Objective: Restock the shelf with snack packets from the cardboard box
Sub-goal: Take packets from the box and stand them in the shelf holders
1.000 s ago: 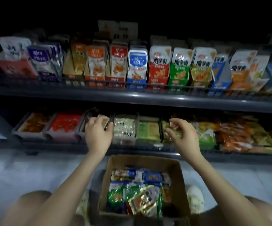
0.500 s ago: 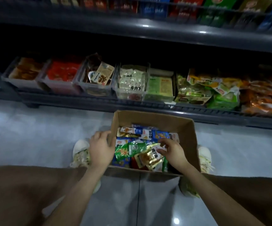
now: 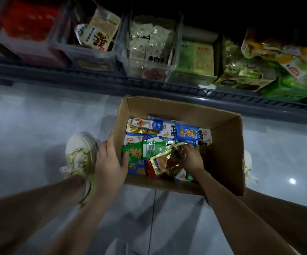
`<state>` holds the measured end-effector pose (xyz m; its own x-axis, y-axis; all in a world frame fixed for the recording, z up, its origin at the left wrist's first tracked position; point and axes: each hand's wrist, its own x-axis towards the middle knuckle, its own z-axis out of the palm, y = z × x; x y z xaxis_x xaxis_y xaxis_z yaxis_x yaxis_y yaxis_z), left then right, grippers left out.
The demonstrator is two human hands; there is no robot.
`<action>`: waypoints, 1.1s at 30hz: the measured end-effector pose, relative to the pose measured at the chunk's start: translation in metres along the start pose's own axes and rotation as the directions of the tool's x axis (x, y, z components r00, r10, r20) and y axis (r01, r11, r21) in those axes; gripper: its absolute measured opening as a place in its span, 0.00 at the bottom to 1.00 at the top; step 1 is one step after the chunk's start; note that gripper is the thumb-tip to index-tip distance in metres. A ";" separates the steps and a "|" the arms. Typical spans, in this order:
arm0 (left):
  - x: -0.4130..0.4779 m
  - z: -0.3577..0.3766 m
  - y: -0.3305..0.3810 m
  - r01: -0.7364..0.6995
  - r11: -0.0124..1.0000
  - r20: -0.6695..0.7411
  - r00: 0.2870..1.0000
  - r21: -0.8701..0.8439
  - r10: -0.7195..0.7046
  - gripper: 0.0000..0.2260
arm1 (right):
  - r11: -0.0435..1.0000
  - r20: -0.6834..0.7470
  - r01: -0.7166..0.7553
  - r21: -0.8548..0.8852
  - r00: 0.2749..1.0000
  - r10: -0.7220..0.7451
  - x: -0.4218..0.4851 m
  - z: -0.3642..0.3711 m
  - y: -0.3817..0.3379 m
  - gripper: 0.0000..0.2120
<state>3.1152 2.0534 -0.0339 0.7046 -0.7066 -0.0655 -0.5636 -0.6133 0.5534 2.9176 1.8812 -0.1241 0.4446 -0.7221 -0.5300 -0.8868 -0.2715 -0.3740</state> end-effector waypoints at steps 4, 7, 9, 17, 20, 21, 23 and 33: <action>0.004 0.001 -0.001 0.061 0.998 0.013 0.998 -0.023 -0.060 0.27 | 0.996 0.027 0.050 -0.070 0.998 -0.048 0.017 0.002 0.007 0.28; 0.003 0.003 0.003 0.078 0.997 0.003 0.997 0.017 -0.078 0.27 | 0.984 0.041 0.080 -0.160 0.996 -0.075 0.023 0.005 0.013 0.31; 0.002 0.003 0.006 0.104 0.993 0.004 0.994 0.048 -0.105 0.28 | 0.974 0.039 0.113 -0.198 0.993 -0.107 0.026 0.008 0.016 0.31; 0.002 0.005 0.006 0.094 0.991 -0.017 0.996 0.095 -0.092 0.27 | 0.963 0.081 0.131 -0.236 0.990 -0.115 0.032 0.016 0.007 0.29; 0.001 0.006 0.006 0.066 0.992 -0.036 0.997 0.103 -0.062 0.27 | 0.951 0.030 0.143 -0.274 0.990 -0.140 0.027 0.018 0.001 0.26; 0.001 0.006 0.006 0.055 0.993 -0.047 0.998 0.102 -0.050 0.27 | 0.955 0.001 0.145 -0.258 0.989 -0.150 0.025 0.017 -0.001 0.24; 0.002 0.006 0.006 0.030 0.995 -0.062 0.998 0.097 -0.024 0.26 | 0.974 -0.041 0.133 -0.183 0.989 -0.143 0.021 0.014 -0.003 0.17; 0.014 -0.021 0.042 -0.365 0.892 -0.039 0.921 0.266 0.388 0.22 | 0.610 0.209 -0.071 0.789 0.965 -0.159 -0.038 -0.063 -0.046 0.12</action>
<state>3.1104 2.0250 0.0058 0.4468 -0.8750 0.1866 -0.8746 -0.3833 0.2970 2.9334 1.8810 -0.0392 0.5961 -0.5204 -0.6114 -0.4731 0.3876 -0.7912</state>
